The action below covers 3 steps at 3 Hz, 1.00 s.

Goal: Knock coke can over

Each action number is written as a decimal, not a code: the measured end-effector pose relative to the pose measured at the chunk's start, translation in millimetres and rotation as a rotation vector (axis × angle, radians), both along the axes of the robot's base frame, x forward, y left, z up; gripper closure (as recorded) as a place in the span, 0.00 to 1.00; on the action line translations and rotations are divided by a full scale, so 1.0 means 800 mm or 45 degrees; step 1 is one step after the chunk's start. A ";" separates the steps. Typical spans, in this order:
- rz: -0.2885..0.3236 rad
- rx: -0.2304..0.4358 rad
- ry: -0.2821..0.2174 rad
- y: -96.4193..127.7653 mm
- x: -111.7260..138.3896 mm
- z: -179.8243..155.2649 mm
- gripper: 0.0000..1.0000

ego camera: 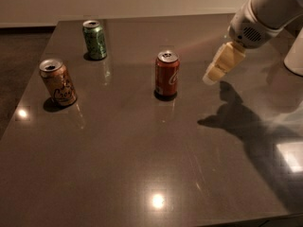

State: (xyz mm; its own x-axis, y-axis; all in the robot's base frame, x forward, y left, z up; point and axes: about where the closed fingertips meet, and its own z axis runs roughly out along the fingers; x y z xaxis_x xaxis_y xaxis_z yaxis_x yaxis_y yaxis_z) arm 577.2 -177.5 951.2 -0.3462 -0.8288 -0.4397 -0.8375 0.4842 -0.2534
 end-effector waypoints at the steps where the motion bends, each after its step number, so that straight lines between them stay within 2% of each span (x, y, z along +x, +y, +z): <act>1: -0.010 0.083 -0.002 0.017 0.029 -0.013 0.00; 3: 0.061 0.228 0.028 0.068 0.053 -0.040 0.00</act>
Offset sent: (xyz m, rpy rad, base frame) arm 0.0496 0.0577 -0.0373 0.2045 0.0323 0.0429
